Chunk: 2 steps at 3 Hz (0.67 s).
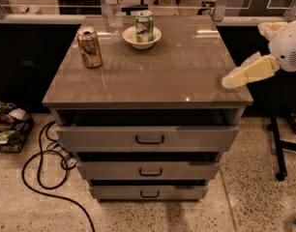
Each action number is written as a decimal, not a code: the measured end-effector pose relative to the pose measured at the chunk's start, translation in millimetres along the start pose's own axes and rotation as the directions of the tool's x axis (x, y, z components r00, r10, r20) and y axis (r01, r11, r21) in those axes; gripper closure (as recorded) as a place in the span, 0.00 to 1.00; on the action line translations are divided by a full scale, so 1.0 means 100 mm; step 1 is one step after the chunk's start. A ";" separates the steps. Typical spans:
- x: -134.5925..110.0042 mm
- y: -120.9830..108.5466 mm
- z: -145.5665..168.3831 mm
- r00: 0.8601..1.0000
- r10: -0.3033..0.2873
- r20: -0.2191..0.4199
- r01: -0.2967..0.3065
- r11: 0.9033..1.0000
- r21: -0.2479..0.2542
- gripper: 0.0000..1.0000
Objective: Pick green can from paper bowl and place on counter
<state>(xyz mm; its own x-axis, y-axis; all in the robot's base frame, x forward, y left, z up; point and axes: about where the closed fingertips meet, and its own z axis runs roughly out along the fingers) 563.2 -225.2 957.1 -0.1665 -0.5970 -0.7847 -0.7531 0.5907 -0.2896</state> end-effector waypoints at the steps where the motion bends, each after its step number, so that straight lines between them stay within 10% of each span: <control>1: -0.22 -0.22 0.15 0.972 0.049 0.230 -0.068 0.995 0.075 0.00; 2: -0.42 -0.55 0.17 0.920 0.065 0.386 -0.140 0.975 0.171 0.00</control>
Offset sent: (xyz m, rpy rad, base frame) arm 0.0920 -0.0209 0.0706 0.4845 -0.4622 -0.2060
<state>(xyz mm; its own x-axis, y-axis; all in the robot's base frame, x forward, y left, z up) 622.7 -223.6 996.8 0.0434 -0.3020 -0.9523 -0.6026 0.7524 -0.2661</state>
